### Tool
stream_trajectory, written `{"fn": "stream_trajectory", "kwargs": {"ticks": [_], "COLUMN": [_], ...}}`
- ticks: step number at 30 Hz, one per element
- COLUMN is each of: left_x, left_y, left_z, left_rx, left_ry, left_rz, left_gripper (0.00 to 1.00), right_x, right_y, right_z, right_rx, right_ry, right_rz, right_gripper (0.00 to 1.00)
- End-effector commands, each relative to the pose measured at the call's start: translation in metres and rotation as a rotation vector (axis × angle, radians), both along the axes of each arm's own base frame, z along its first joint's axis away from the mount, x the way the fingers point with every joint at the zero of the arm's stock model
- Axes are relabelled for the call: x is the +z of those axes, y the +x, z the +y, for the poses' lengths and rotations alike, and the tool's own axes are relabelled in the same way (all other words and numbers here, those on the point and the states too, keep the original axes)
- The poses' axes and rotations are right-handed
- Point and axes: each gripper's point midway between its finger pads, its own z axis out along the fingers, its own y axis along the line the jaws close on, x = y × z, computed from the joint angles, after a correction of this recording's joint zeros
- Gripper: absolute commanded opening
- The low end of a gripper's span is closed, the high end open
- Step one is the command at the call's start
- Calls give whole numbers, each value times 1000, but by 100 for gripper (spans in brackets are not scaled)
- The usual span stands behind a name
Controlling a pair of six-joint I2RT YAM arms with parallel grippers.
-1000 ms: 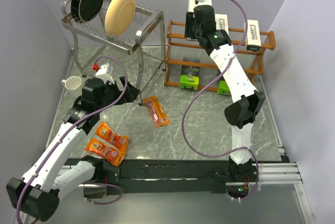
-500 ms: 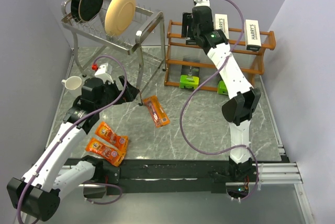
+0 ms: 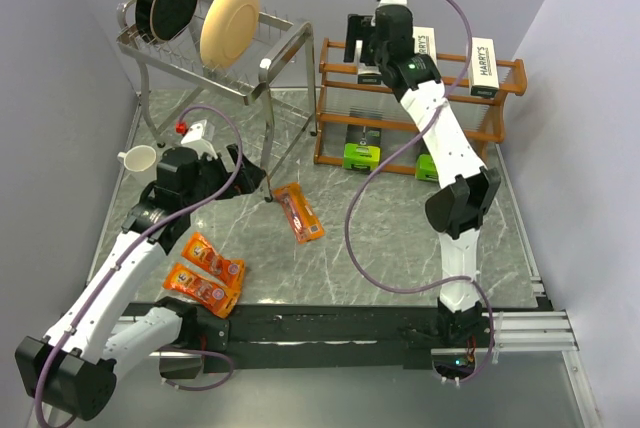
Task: Place and organize the shaving razors onto the shelf
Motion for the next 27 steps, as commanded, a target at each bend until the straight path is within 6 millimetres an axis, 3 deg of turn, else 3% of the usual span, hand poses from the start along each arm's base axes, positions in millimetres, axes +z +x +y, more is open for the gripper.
{"fn": "stream_trajectory", "kwargs": {"ticks": [1, 3, 4, 5, 6, 7, 8, 9, 10, 11, 12, 13, 14, 15, 16, 17, 18, 21, 25, 27], "left_x": [18, 23, 17, 24, 27, 21, 14, 10, -9, -14, -14, -27, -28, -26, -37, -34, -37, -36, -26, -20], "left_y": [1, 0, -6, -12, -19, -25, -33, -39, -46, -52, -64, -71, -73, -72, -73, -69, -66, -50, -31, -26], "left_z": [-4, 0, 5, 9, 10, 15, 15, 19, 27, 27, 23, 25, 24, 26, 27, 26, 27, 36, 53, 68], "left_rx": [-17, -42, -56, -164, -214, -292, -371, -415, -498, -551, -624, -695, -697, -661, -637, -603, -566, -386, -166, -82], "left_ry": [-36, 33, 89, 239, 288, 402, 469, 538, 651, 689, 702, 755, 751, 751, 720, 700, 683, 610, 540, 531], "left_rz": [-44, -79, -60, -150, -184, -221, -250, -287, -302, -325, -377, -403, -424, -445, -405, -413, -388, -300, -239, -225], "left_gripper": [99, 99, 99, 99, 100, 99, 99, 99, 99, 99, 100, 100, 99, 99, 99, 99, 99, 99, 100, 100], "right_x": [103, 121, 112, 134, 104, 97, 112, 71, 57, 55, 11, -6, -15, -54, -69, -83, -108, -169, -221, -227], "right_y": [-47, -68, -75, -107, -112, -125, -152, -160, -172, -197, -206, -217, -234, -254, -266, -267, -284, -300, -306, -304], "right_z": [4, -1, 3, -7, -4, 2, -6, -3, 0, 1, 2, 6, 13, 32, 42, 44, 62, 91, 122, 135], "right_rx": [71, 70, 84, 112, 140, 216, 245, 286, 337, 371, 388, 407, 451, 522, 556, 512, 555, 558, 554, 553], "right_ry": [86, 73, 45, -7, -40, -70, -81, -113, -118, -115, -133, -130, -115, -147, -164, -182, -216, -246, -230, -241], "right_rz": [-198, -220, -199, -247, -186, -177, -219, -133, -106, -103, -9, 30, 44, 116, 137, 153, 196, 325, 417, 404], "right_gripper": [100, 100, 100, 100, 100, 100, 100, 100, 100, 100, 100, 100, 100, 100, 100, 100, 99, 93, 88, 88]}}
